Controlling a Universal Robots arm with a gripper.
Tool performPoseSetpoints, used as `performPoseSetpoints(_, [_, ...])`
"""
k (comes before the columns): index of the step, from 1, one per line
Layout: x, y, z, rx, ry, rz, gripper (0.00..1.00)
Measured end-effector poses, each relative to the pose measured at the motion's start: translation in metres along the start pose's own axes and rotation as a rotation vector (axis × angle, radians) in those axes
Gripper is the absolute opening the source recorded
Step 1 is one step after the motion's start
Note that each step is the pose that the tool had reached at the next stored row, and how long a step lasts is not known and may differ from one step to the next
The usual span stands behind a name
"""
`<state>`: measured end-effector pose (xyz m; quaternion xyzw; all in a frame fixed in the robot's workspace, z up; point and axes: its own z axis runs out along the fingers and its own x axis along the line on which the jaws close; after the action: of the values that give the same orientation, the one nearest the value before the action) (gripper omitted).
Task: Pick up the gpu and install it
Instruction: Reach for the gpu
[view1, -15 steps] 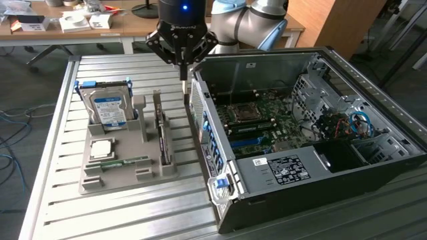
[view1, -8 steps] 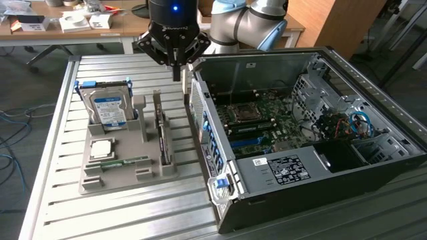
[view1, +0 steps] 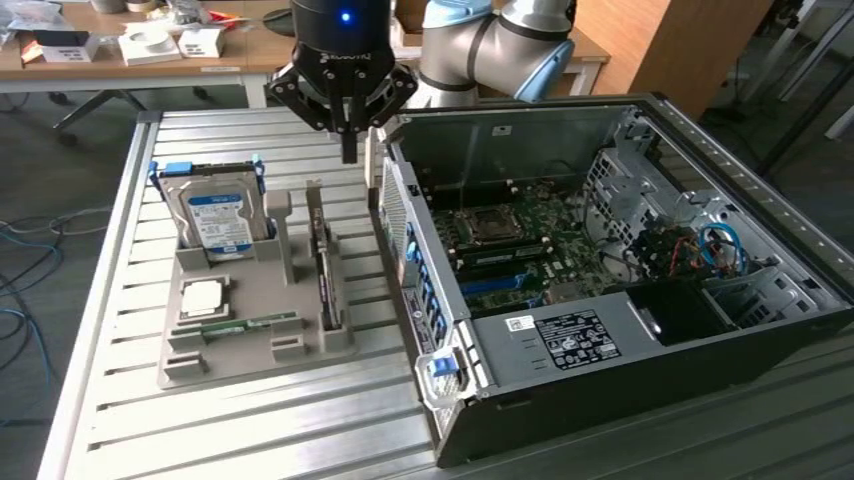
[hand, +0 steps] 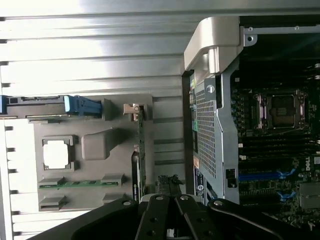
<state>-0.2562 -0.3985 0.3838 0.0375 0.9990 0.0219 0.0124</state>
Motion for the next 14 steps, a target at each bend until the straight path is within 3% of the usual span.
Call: performPoseSetpoints(14, [0.020,-0.0014,0.0012,-0.0001,-0.0001,0.000,0.11])
